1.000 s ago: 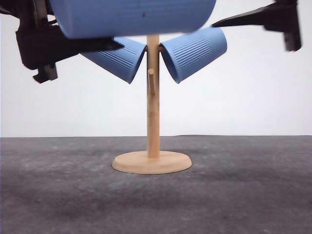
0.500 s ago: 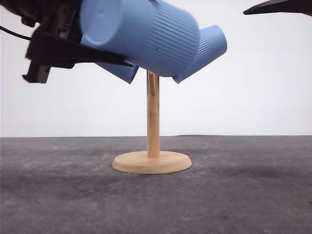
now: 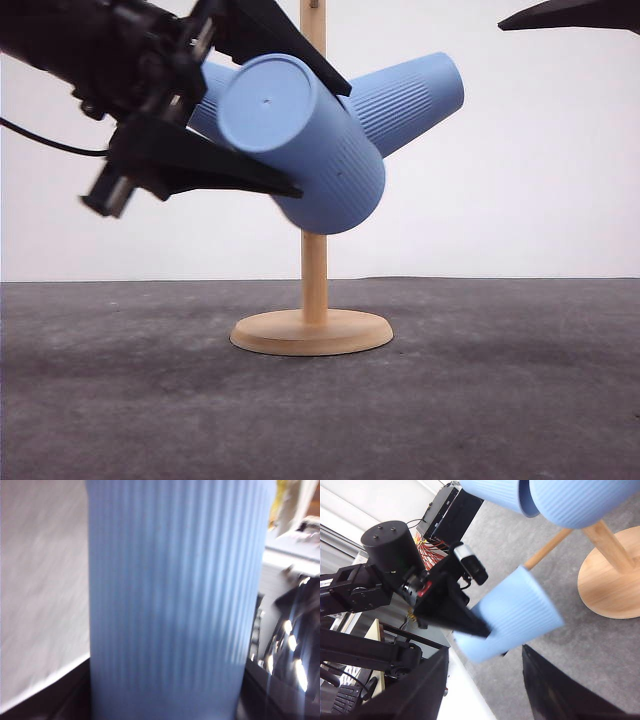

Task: Place three cups

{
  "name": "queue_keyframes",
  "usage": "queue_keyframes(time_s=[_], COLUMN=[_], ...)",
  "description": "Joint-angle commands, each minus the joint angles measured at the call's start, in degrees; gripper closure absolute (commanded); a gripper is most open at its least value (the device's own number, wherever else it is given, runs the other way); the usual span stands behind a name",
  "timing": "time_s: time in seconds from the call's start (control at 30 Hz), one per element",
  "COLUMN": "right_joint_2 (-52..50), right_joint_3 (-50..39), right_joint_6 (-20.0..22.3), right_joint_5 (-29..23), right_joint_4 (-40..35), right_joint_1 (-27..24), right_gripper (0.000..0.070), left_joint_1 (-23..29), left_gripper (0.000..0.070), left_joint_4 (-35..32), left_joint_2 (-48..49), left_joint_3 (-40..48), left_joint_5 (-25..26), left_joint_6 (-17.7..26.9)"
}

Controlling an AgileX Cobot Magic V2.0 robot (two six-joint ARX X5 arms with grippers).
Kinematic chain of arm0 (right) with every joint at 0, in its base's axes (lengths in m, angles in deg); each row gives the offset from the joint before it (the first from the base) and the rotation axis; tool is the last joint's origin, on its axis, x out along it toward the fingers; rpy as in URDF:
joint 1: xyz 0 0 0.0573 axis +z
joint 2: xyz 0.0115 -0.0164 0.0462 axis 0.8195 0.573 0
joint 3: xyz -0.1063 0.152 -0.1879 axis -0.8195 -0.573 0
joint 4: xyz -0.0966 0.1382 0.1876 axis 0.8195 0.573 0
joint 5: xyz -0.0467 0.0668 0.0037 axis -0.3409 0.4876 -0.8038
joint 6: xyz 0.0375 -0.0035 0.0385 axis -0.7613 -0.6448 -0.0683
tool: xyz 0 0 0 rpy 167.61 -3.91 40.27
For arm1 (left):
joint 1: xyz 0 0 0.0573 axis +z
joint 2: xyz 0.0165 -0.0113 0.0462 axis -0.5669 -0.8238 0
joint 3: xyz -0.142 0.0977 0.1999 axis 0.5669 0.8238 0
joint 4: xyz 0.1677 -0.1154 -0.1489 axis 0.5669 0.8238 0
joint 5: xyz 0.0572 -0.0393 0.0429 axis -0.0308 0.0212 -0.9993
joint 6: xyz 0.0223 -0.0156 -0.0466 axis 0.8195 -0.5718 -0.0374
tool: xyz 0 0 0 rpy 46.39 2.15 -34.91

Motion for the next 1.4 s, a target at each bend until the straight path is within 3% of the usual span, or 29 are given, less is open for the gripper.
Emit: queue_keyframes(time_s=[0.0,0.2,0.37,1.0,1.17,1.37], right_joint_2=[0.28,0.28,0.28,0.28,0.28,0.28], right_joint_3=[0.7,0.7,0.7,0.7,0.7,0.7], right_joint_6=[0.92,1.09,1.07,1.07,1.07,1.07], right_joint_5=[-0.01,-0.06,-0.04,-0.04,-0.01,-0.02], right_joint_4=[-0.48,-0.48,-0.48,-0.38,0.01,0.86], right_joint_1=[0.08,0.07,0.09,0.09,0.09,0.09], right_gripper=[0.0404,0.0404,0.0404,0.0404,0.0404,0.0404], left_joint_1=[0.12,0.23,1.05,3.51,3.51,3.51], left_gripper=[0.0393,0.0392,0.0393,0.0382,0.0253,0.0219], left_joint_4=[-2.83,-6.37,-5.94,-10.98,-13.35,-16.33], left_joint_2=[-0.87,-0.64,-0.98,-7.15,-7.76,-7.76], left_joint_3=[-0.66,-0.71,-0.72,-0.72,-0.72,-0.72], left_joint_5=[-0.55,0.0,-3.97,-5.65,-5.72,-4.46], left_joint_6=[-2.84,-5.83,-5.73,-5.41,-5.29,-5.43])
